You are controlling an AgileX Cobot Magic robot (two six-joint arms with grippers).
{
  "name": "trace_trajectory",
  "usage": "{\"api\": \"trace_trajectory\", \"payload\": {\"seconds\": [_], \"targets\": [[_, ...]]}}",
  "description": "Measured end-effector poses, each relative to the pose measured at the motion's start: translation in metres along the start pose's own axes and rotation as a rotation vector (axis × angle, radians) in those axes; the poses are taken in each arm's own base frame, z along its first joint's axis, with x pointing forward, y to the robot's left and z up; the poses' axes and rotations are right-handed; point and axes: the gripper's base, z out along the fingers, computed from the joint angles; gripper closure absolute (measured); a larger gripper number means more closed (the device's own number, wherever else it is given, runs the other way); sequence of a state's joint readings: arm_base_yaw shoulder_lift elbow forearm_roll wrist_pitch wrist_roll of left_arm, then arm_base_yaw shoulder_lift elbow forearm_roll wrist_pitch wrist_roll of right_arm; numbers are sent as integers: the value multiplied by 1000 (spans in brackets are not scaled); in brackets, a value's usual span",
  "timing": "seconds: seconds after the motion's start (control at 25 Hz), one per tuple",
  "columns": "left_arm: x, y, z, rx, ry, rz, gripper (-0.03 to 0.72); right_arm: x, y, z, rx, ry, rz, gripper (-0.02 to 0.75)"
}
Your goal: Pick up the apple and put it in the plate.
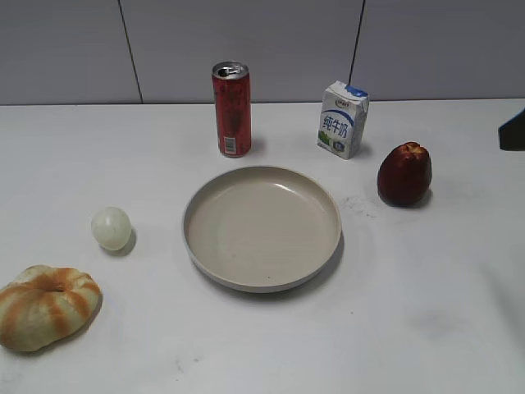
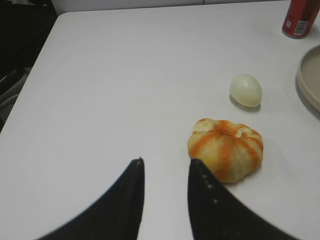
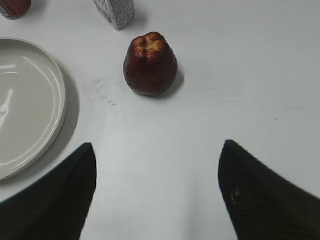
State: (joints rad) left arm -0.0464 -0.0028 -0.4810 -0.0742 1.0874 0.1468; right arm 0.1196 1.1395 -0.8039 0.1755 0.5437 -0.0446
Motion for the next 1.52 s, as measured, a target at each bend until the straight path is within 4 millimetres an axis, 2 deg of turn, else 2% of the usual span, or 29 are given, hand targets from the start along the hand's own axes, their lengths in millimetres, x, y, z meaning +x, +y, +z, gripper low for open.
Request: {"api": "trace_trajectory", "payload": {"seconds": [0.28, 0.44, 0.72, 0.92, 1.12, 1.36, 1.52], "targets": [[0, 0, 0, 0, 0, 0, 452, -52, 5, 52, -26, 166, 30, 167], [0, 0, 0, 0, 0, 0, 452, -72, 7, 82, -46, 275, 44, 167], [0, 0, 0, 0, 0, 0, 452, -96, 7, 142, -63, 411, 49, 165], [0, 0, 0, 0, 0, 0, 452, -95, 3, 187, -62, 511, 49, 132], [0, 0, 0, 0, 0, 0, 452, -80, -3, 225, -41, 592, 41, 125], [0, 0, 0, 0, 0, 0, 452, -65, -8, 247, -30, 641, 43, 127], [0, 0, 0, 0, 0, 0, 452, -65, -8, 249, -29, 637, 42, 187]]}}
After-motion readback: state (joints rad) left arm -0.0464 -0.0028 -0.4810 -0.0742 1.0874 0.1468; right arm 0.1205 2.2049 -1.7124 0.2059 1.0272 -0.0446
